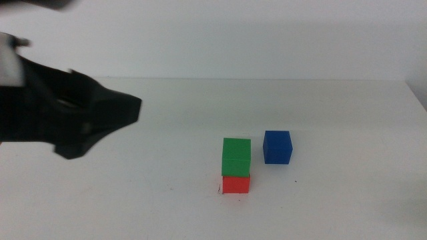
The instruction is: Stack red cubes first, then green, then blue cubes in a specific spot.
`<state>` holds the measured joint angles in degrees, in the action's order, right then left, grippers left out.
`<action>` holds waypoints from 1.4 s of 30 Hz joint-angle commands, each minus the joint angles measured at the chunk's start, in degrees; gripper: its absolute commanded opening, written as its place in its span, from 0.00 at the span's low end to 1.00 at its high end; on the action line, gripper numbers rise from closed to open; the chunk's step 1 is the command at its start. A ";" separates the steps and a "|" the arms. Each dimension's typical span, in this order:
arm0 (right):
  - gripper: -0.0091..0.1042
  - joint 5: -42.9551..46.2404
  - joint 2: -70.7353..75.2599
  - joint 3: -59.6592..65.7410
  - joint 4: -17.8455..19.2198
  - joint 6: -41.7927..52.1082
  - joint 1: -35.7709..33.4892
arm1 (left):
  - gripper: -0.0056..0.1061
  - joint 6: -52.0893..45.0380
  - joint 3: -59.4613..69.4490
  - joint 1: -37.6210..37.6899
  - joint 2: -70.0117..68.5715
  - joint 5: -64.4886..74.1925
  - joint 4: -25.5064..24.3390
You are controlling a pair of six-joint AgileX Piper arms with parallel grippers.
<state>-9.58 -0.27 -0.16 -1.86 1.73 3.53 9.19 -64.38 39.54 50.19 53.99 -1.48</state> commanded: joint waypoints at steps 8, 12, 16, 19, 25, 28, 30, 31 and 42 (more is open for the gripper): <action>0.90 0.48 0.27 0.16 0.14 0.45 0.42 | 0.86 -0.12 0.33 -0.14 -2.09 0.05 1.48; 0.90 4.42 0.27 0.16 -1.16 -0.33 0.42 | 0.86 -0.24 0.33 -0.14 -2.09 0.06 1.48; 0.90 2.91 -0.74 -1.23 -1.78 -4.09 0.42 | 0.86 -0.21 0.33 -0.14 -2.09 0.06 1.48; 0.90 -2.86 -10.08 -7.96 -2.47 -6.38 0.42 | 0.86 -0.24 0.33 -0.14 -2.09 -1.08 1.48; 0.90 -21.31 -35.69 -29.03 -10.92 -2.98 0.42 | 0.86 -0.24 0.33 -0.14 -2.22 -2.51 0.89; 0.90 -22.86 -44.94 -35.71 -15.18 -6.22 0.42 | 0.86 -0.24 0.33 -0.14 -2.20 -2.61 0.89; 0.90 -23.91 -49.65 -38.70 -16.49 -6.20 0.42 | 0.86 -0.24 0.33 -0.14 -2.20 -2.61 0.89; 0.90 -23.38 -52.02 -39.98 -16.49 -6.20 0.42 | 0.86 -0.24 0.33 -0.14 -2.20 -2.61 0.89; 0.90 -34.19 -73.88 -54.46 -16.47 -3.97 -4.12 | 0.86 -0.48 0.33 -0.14 -2.20 -2.59 0.89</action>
<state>-40.53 -71.30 -51.48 -18.92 -3.16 1.28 8.97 -63.96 39.43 48.34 52.24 -0.70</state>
